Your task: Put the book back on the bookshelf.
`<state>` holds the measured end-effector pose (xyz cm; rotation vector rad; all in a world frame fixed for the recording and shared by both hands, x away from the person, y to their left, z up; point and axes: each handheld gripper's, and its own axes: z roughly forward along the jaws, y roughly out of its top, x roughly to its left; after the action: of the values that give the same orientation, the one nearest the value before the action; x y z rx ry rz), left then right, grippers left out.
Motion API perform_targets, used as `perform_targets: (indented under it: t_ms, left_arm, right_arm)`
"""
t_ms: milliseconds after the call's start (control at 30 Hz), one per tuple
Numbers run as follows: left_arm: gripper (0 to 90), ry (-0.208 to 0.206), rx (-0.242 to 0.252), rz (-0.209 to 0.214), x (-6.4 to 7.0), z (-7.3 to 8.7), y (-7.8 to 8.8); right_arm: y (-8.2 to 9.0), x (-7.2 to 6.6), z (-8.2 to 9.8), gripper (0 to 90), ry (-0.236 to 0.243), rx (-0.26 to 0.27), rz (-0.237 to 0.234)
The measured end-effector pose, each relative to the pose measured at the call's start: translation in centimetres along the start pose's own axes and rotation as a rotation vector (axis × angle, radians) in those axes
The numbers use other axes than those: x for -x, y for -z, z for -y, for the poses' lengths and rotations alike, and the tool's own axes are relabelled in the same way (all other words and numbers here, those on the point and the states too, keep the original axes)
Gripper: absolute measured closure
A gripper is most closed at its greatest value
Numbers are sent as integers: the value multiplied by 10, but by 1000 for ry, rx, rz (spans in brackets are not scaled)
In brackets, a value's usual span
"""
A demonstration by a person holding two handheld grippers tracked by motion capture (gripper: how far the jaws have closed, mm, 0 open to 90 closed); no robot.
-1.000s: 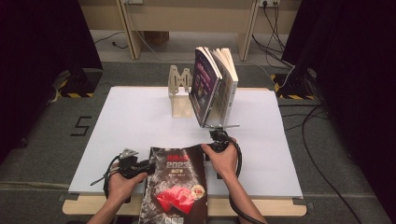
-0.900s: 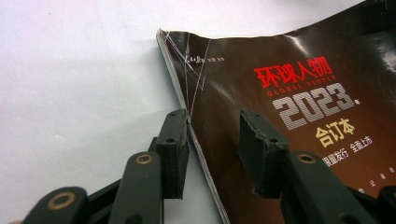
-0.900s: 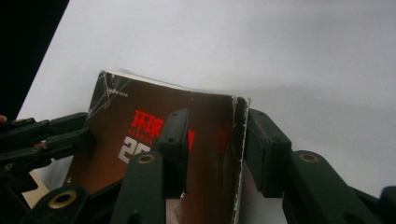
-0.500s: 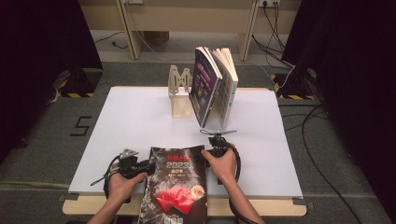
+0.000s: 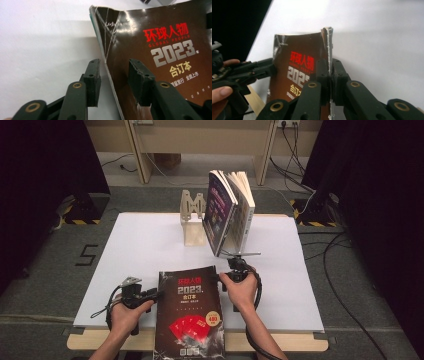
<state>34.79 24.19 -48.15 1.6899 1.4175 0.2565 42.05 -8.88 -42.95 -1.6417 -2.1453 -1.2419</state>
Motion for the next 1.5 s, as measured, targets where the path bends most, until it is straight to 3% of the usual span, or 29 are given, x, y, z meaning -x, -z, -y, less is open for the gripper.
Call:
perform_targets:
  t_ms: [133,467,767,1500]
  left_arm:
    - [605,6,23,5,0,-4,5]
    - [565,16,65,17,1,-14,11]
    - [573,-7,68,24,4,-18,11]
    - [558,-21,63,41,9,-28,7]
  right_arm:
    - [11,-10,-8,868,24,46,20]
    - [31,-12,-23,871,11,140,42]
    - [45,-17,-34,872,24,216,61]
    - [51,-32,-47,872,64,299,79]
